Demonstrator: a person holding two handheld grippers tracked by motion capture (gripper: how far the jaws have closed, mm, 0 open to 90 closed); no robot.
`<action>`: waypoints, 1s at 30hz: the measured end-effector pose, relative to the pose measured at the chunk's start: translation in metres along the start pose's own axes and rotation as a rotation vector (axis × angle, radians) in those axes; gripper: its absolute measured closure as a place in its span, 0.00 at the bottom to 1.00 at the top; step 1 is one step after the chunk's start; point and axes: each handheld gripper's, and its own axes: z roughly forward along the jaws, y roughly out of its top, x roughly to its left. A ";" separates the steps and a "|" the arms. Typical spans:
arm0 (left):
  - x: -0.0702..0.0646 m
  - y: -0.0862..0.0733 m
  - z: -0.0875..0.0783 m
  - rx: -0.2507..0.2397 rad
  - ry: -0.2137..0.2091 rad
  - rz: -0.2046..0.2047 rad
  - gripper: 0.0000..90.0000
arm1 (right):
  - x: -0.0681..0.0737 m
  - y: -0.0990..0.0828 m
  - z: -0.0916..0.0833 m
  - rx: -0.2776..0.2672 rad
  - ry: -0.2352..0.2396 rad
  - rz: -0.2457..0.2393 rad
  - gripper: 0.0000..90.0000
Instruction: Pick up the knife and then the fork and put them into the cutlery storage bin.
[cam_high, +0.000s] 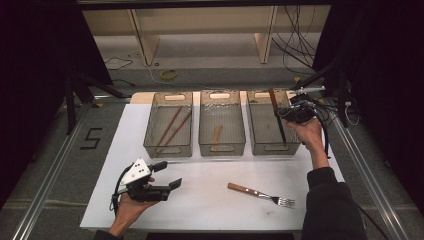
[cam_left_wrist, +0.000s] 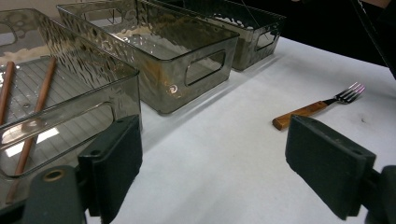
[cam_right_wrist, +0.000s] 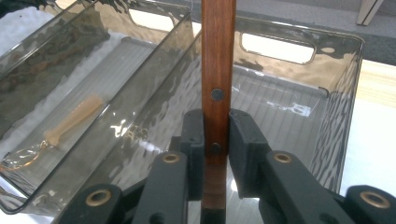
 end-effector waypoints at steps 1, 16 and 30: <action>0.000 0.000 0.000 0.000 0.000 0.000 0.20 | 0.000 0.000 0.000 0.003 -0.001 -0.002 0.86; 0.000 0.000 0.000 0.000 0.001 0.001 0.20 | 0.000 -0.008 0.014 0.098 -0.029 0.018 0.75; 0.001 0.000 0.000 0.003 0.001 0.000 0.20 | 0.016 -0.002 -0.001 0.073 0.023 -0.036 0.60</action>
